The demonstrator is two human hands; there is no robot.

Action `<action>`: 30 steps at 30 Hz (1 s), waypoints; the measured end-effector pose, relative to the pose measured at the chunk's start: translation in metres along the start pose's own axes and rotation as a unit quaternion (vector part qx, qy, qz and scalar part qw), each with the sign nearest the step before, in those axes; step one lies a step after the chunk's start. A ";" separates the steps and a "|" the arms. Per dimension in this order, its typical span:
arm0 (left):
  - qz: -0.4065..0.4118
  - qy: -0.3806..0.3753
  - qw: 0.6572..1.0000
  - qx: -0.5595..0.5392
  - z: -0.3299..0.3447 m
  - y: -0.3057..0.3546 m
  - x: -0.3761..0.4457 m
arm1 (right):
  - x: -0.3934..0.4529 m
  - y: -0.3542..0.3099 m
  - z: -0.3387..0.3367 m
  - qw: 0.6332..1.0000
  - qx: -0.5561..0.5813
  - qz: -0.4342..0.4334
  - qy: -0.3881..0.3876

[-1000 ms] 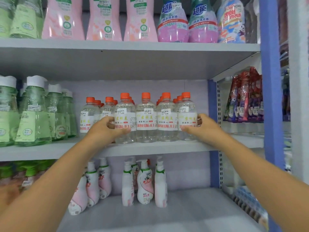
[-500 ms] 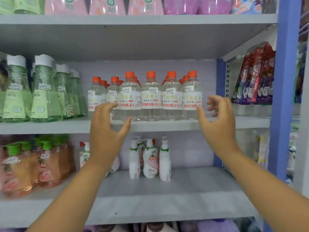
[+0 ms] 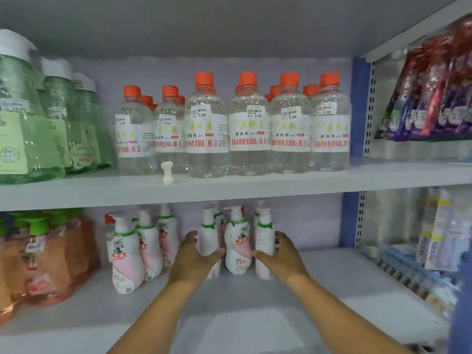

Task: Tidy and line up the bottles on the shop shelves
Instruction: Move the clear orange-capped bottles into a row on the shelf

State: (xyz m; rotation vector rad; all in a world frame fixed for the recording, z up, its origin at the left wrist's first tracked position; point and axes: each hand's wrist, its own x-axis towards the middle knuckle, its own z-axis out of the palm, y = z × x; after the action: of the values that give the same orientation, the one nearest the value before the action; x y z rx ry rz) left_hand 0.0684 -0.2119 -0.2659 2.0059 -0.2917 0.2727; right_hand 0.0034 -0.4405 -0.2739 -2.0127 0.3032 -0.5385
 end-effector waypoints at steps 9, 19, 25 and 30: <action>0.030 0.041 0.998 -0.023 -0.010 -0.033 0.039 | 0.025 0.023 -0.026 0.989 0.036 -0.017 0.140; 0.101 0.168 0.976 0.098 -0.007 -0.030 0.049 | 0.061 0.051 -0.054 0.979 -0.002 0.003 0.206; 0.081 0.001 0.993 -0.083 0.040 0.012 0.028 | 0.046 0.028 -0.007 0.957 -0.038 -0.205 0.203; 0.031 -0.015 0.995 -0.092 0.072 0.009 0.024 | 0.068 0.005 0.019 0.999 0.034 -0.003 -0.003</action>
State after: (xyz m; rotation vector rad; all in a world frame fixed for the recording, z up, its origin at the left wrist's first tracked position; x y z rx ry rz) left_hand 0.0922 -0.2832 -0.2817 1.8227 -0.3854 0.2470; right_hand 0.0725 -0.4572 -0.2696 -1.9491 0.2717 -0.5401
